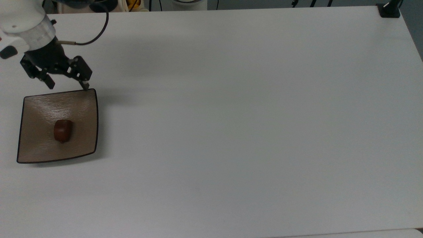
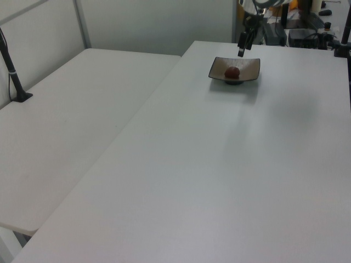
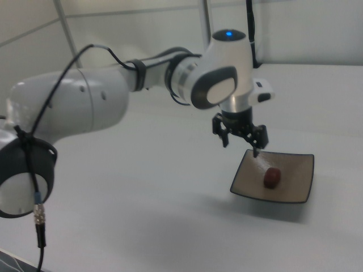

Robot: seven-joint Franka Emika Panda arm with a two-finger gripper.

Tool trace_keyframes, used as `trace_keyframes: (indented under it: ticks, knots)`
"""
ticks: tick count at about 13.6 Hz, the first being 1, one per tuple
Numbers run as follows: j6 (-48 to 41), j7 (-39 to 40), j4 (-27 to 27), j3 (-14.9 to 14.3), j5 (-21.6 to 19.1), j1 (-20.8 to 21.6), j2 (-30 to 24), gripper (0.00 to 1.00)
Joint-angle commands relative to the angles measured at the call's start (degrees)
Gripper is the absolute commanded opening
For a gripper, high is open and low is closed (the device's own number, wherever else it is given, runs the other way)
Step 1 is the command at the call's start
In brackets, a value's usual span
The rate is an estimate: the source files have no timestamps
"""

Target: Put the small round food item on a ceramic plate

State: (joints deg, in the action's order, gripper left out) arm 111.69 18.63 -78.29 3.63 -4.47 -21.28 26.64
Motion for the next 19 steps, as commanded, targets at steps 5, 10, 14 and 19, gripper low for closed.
trace_keyframes:
  ticks: [5, 10, 14, 19]
  knots:
    - [-13.67, -12.22, -9.34, -1.44, 0.96, 9.32, -14.32, 1.00]
    - [-16.51, -12.91, -18.55, -3.37, 2.00, 17.58, -23.20, 1.00]
    - [-5.27, -19.78, -29.27, -3.37, 7.45, 22.07, -29.36, 1.00]
    - [-0.51, -22.76, -31.40, -3.28, 11.50, 23.66, -29.37, 1.00]
